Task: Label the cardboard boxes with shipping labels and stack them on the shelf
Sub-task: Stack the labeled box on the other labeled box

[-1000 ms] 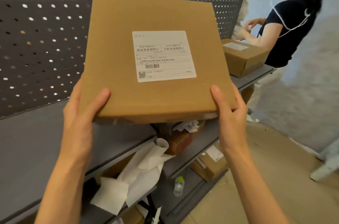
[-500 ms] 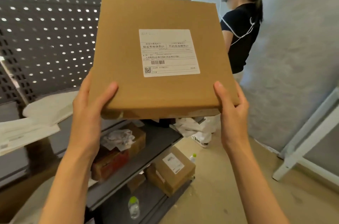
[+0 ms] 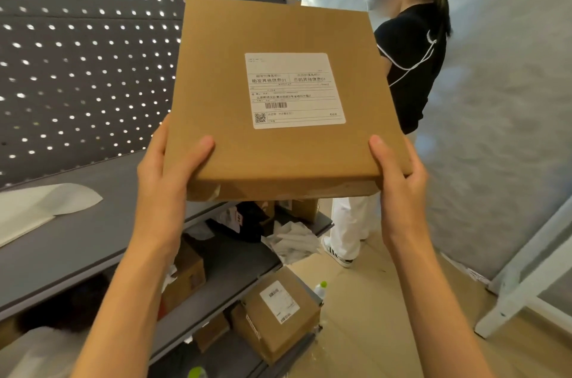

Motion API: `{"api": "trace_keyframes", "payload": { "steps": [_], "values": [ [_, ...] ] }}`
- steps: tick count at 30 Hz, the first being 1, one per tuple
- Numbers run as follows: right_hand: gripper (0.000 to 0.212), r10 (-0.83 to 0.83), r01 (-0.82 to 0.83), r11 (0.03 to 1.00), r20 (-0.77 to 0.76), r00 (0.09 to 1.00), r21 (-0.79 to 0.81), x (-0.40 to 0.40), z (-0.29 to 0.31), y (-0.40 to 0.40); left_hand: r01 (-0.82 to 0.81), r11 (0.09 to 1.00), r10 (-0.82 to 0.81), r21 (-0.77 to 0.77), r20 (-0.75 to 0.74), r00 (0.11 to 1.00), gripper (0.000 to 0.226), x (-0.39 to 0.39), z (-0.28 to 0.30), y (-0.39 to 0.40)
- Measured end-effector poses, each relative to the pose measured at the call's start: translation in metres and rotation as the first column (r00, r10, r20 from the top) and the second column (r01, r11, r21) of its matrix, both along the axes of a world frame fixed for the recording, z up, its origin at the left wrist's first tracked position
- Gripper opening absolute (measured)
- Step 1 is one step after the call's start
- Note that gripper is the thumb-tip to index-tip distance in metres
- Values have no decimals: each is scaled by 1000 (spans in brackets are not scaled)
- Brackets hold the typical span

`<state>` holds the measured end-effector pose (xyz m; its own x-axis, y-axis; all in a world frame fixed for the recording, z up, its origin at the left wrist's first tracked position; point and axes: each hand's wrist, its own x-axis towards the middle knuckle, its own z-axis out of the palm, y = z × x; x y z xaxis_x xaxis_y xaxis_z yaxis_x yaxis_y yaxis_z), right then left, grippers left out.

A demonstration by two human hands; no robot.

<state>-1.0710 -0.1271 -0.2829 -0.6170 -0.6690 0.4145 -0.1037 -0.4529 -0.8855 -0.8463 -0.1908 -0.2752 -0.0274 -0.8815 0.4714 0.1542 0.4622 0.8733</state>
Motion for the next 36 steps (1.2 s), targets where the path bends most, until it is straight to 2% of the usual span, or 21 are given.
{"api": "trace_keyframes", "payload": {
  "steps": [3,6,8,11,15,19,24,29,36],
  "values": [
    [63,13,-13,1000,-9,1000,3,-20,0,-25,-8,1000,8,4,-19,1000,58,-20,-1,-24],
    [53,29,-29,1000,-20,999,2,-41,4,-56,-28,1000,28,3,-52,998,63,-41,1,-52],
    [47,37,-37,999,-35,999,5,-56,10,-81,-50,999,51,9,-82,995,53,-56,3,-73],
    [50,61,-60,998,-63,996,9,-77,22,-118,-87,996,88,12,-109,990,40,-79,7,-103],
    [48,108,-108,994,-66,992,8,-100,34,-165,-139,990,141,22,-144,979,35,-101,18,-140],
    [35,143,-144,989,-43,989,-17,-118,43,-208,-191,981,192,17,-136,972,27,-116,25,-169],
    [36,217,-217,976,-11,976,-11,-132,46,-246,-283,958,287,48,-116,951,23,-129,29,-187],
    [20,304,-305,951,34,952,58,-141,48,-274,-378,923,384,72,-100,918,33,-141,33,-188],
    [17,472,-480,867,93,877,132,-150,53,-296,-497,848,519,184,-100,849,41,-159,36,-172]
  ]
}}
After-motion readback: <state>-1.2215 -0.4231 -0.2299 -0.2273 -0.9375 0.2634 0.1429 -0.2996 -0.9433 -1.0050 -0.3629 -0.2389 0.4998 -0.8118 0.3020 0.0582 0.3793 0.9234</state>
